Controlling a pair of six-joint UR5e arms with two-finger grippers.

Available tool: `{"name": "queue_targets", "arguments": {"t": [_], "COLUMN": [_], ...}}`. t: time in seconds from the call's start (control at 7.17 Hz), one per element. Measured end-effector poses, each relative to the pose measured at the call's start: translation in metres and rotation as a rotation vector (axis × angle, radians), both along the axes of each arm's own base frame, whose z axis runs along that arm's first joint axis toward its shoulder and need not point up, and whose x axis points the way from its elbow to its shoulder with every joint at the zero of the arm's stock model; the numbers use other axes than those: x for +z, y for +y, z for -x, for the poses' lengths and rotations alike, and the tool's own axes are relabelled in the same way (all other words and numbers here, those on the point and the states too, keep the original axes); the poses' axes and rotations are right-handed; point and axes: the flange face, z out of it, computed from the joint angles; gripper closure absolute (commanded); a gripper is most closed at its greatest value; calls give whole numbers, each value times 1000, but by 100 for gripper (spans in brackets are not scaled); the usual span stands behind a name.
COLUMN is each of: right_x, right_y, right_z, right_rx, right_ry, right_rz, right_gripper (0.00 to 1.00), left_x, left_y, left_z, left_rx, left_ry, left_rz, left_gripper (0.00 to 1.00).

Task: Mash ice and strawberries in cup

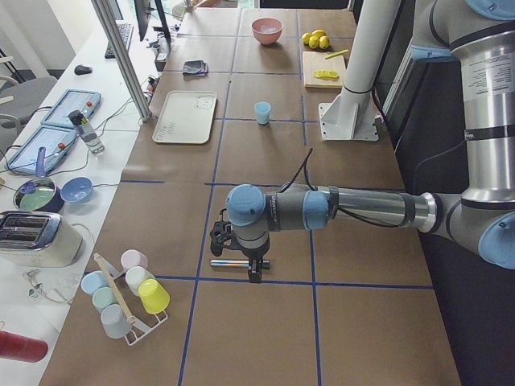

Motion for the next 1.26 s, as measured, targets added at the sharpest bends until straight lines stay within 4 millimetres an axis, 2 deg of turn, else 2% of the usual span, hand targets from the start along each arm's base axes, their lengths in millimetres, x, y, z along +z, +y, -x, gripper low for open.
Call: {"name": "queue_targets", "arguments": {"t": [0.42,1.26], "right_x": [0,-14], "right_y": [1,-7], "right_z": [0,5], "right_rx": [0,13], "right_ry": [0,-54], "right_rz": [0,-16], "right_gripper": [1,1], "left_x": [-2,-2], "left_y": [1,2], "left_z": [1,0], "left_rx": [3,6], "left_ry": [1,1], "left_rz": [-8,-7], "left_gripper": [0,0]}}
